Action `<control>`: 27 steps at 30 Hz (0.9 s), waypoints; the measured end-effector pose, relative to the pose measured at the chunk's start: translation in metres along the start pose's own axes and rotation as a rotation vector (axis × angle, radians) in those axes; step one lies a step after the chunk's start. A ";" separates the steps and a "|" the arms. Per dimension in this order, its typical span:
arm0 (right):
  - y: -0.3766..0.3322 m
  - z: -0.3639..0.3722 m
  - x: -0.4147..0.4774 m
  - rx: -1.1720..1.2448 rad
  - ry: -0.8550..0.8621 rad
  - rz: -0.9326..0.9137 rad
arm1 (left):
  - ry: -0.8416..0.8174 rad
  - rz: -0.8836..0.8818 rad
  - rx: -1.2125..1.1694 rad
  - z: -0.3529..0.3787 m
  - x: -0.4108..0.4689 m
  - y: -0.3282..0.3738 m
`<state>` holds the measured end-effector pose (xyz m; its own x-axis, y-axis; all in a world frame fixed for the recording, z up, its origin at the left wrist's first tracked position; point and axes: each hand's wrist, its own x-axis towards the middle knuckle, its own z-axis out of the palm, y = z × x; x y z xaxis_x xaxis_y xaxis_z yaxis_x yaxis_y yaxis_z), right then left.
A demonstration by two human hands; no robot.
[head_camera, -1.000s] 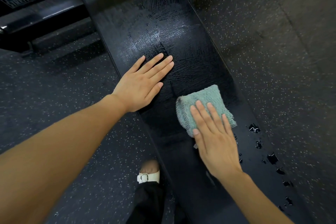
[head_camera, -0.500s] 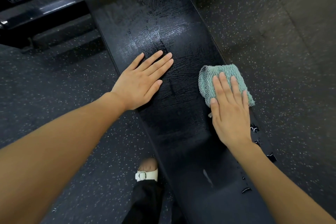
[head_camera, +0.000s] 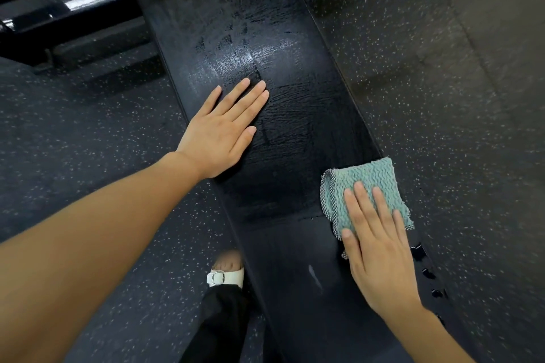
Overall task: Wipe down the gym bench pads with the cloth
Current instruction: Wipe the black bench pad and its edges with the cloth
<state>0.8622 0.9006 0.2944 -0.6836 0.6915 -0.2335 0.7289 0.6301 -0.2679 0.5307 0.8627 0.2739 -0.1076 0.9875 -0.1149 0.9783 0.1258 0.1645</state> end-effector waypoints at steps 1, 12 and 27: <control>0.002 -0.001 0.005 -0.008 -0.004 -0.016 | 0.000 -0.004 -0.001 0.000 -0.001 0.001; -0.007 -0.007 0.098 -0.067 0.031 -0.136 | 0.012 -0.041 0.015 0.005 -0.005 0.007; -0.034 0.012 0.004 -0.064 -0.038 -0.302 | 0.032 -0.108 0.015 0.007 -0.008 0.017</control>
<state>0.8342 0.8778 0.2908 -0.8698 0.4562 -0.1878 0.4923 0.8271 -0.2712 0.5495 0.8567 0.2708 -0.2180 0.9708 -0.1003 0.9632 0.2306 0.1384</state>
